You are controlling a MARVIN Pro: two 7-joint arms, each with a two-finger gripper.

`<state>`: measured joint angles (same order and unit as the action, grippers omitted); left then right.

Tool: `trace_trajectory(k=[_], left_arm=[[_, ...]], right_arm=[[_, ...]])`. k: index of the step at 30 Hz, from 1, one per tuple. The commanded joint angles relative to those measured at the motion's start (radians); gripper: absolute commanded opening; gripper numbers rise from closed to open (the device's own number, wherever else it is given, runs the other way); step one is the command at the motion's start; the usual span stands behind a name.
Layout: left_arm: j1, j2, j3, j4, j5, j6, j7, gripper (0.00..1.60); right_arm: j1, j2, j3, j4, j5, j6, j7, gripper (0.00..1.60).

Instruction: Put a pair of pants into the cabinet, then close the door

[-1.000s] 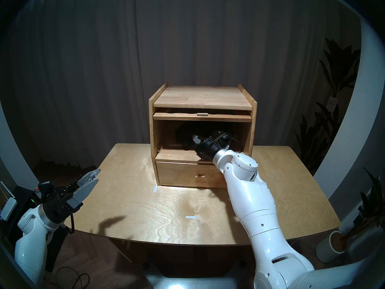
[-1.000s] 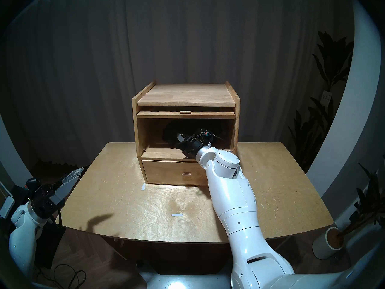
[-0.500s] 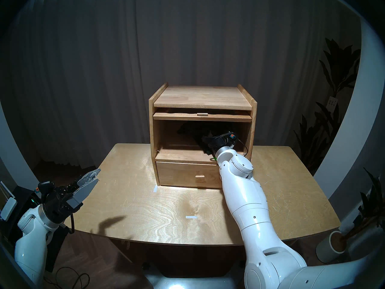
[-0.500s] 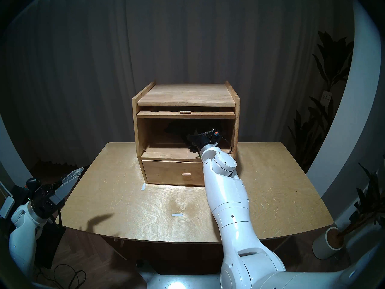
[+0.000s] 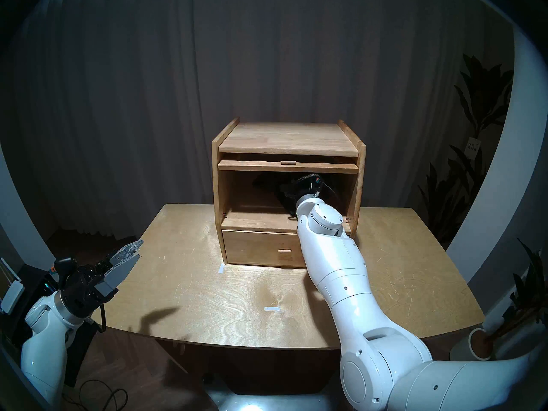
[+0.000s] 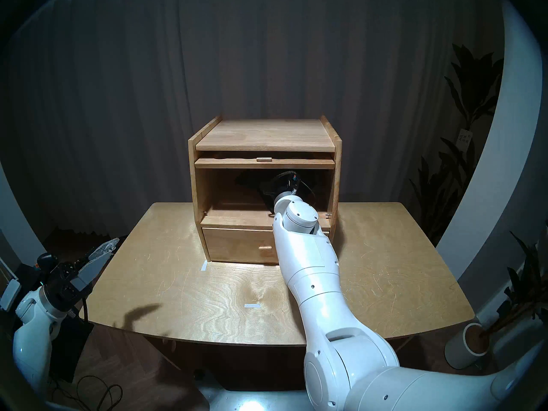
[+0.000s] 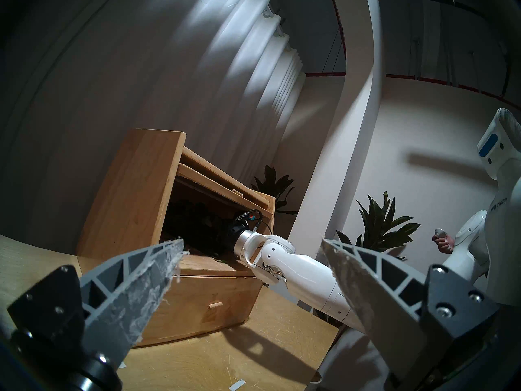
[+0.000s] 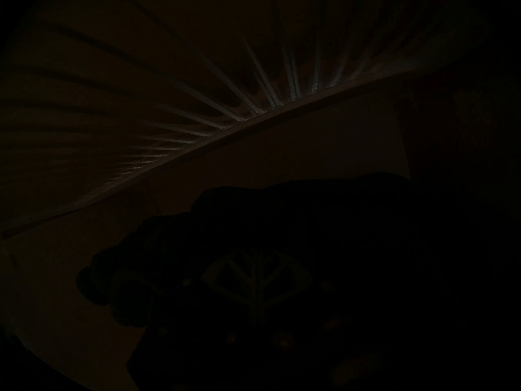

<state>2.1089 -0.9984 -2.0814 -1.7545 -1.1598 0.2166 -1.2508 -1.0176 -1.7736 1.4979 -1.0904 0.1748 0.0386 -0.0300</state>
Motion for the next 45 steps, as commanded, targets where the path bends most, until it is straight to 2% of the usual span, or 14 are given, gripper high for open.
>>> trace_trajectory(k=[1,3,4,6,7,11,21,26,31,34,35,36,40,45], left_arm=[[-0.001,0.001,-0.004,-0.01,-0.003,0.001,-0.003,1.6],[0.0,0.001,-0.005,-0.012,-0.004,0.001,-0.002,1.6],[0.0,0.001,-0.006,-0.013,-0.004,0.002,-0.002,1.6],[0.0,0.001,-0.005,-0.012,-0.004,0.001,-0.002,1.6],[-0.001,0.001,-0.004,-0.011,-0.003,0.001,-0.002,1.6],[-0.002,0.002,-0.003,-0.009,-0.002,0.0,-0.002,1.6],[-0.003,0.002,-0.002,-0.007,-0.002,0.0,-0.002,1.6],[-0.003,0.002,-0.002,-0.007,-0.002,0.0,-0.002,1.6],[-0.003,0.002,-0.002,-0.007,-0.002,0.0,-0.002,1.6],[-0.003,0.002,-0.003,-0.007,-0.002,0.0,-0.002,1.6],[-0.003,0.002,-0.003,-0.007,-0.002,0.0,-0.003,1.6],[-0.003,0.002,-0.003,-0.008,-0.002,0.0,-0.003,1.6],[-0.002,0.002,-0.003,-0.009,-0.003,0.0,-0.003,1.6],[-0.002,0.001,-0.004,-0.009,-0.003,0.0,-0.003,1.6]], right_arm=[[0.111,0.003,-0.033,0.086,-0.064,-0.065,-0.017,0.0],[0.119,-0.009,-0.054,0.138,-0.071,-0.115,-0.005,0.0],[0.082,-0.015,-0.071,0.109,-0.08,-0.133,0.003,0.0],[-0.014,-0.038,-0.103,0.023,-0.071,-0.118,0.039,0.0],[-0.032,-0.036,-0.138,0.022,-0.057,-0.105,0.056,0.0],[-0.037,-0.023,-0.214,0.06,-0.029,-0.081,0.105,0.0],[-0.137,0.036,-0.37,-0.061,0.031,-0.084,0.2,0.0],[-0.196,0.078,-0.409,-0.136,0.08,-0.092,0.211,0.0],[-0.252,0.11,-0.426,-0.22,0.129,-0.1,0.213,0.0],[-0.284,0.13,-0.421,-0.235,0.154,-0.106,0.206,0.0],[-0.303,0.137,-0.413,-0.259,0.156,-0.108,0.2,0.7],[-0.32,0.144,-0.398,-0.275,0.157,-0.114,0.19,1.6],[-0.354,0.167,-0.349,-0.338,0.166,-0.137,0.167,1.6],[-0.395,0.169,-0.338,-0.41,0.181,-0.144,0.164,1.6]])
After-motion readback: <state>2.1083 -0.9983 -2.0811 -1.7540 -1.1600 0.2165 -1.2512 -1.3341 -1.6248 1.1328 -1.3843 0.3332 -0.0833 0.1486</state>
